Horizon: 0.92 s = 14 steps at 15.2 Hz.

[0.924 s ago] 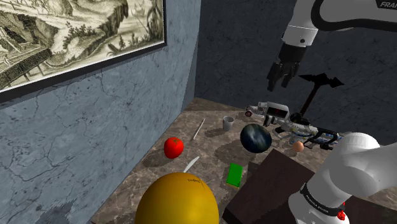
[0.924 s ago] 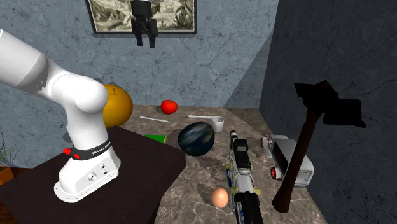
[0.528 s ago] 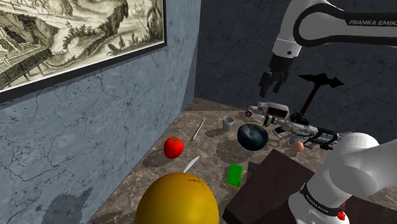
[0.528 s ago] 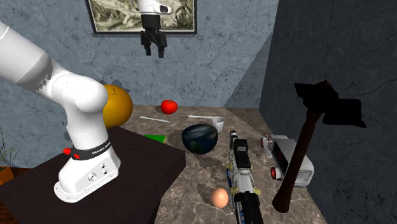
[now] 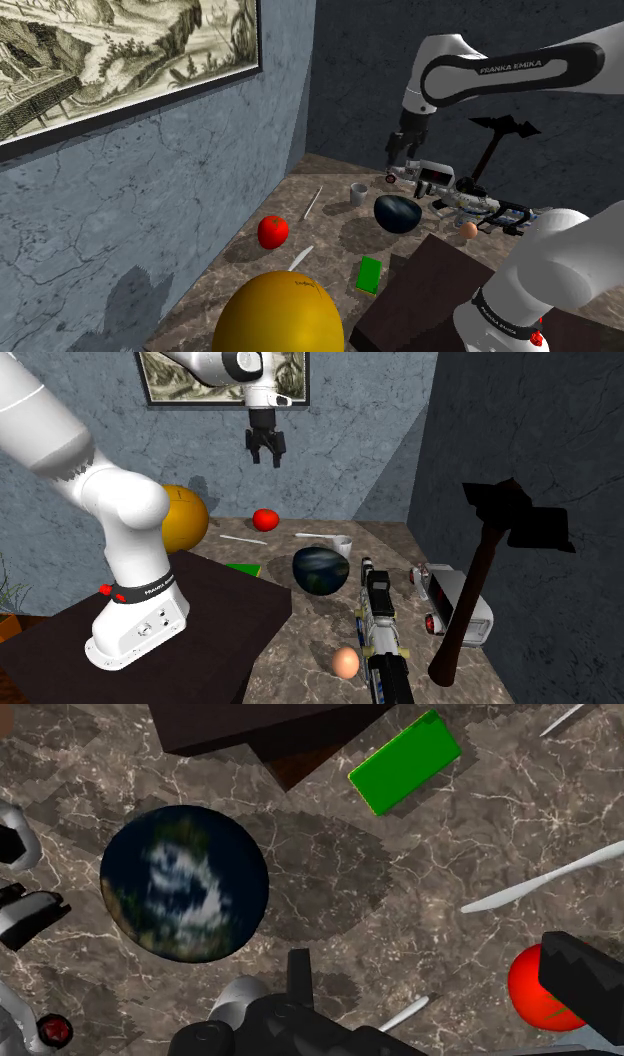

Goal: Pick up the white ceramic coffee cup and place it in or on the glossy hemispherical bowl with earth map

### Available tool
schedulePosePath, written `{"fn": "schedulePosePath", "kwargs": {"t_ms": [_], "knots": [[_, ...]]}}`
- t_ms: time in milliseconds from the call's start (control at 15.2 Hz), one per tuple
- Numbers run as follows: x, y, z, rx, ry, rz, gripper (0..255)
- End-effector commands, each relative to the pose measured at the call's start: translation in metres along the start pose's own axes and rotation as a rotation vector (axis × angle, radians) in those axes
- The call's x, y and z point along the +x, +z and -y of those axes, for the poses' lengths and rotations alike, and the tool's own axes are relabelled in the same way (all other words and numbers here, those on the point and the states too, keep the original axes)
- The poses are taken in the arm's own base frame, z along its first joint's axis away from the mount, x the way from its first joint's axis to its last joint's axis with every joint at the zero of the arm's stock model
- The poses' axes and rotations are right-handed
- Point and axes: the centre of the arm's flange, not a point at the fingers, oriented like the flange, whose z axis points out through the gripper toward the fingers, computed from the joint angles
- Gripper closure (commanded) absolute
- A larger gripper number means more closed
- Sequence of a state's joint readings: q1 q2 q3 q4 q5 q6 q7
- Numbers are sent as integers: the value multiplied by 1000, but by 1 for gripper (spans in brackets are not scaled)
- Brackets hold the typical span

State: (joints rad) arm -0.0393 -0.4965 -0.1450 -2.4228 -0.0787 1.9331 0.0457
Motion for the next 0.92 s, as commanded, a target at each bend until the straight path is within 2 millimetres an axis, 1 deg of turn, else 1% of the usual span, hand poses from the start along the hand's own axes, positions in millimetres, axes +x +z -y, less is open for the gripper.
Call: {"fn": "schedulePosePath", "kwargs": {"t_ms": [0, 858], "knots": [[14, 23, -7, -7, -5, -2, 0], [114, 156, -42, -51, -37, -9, 0]]}}
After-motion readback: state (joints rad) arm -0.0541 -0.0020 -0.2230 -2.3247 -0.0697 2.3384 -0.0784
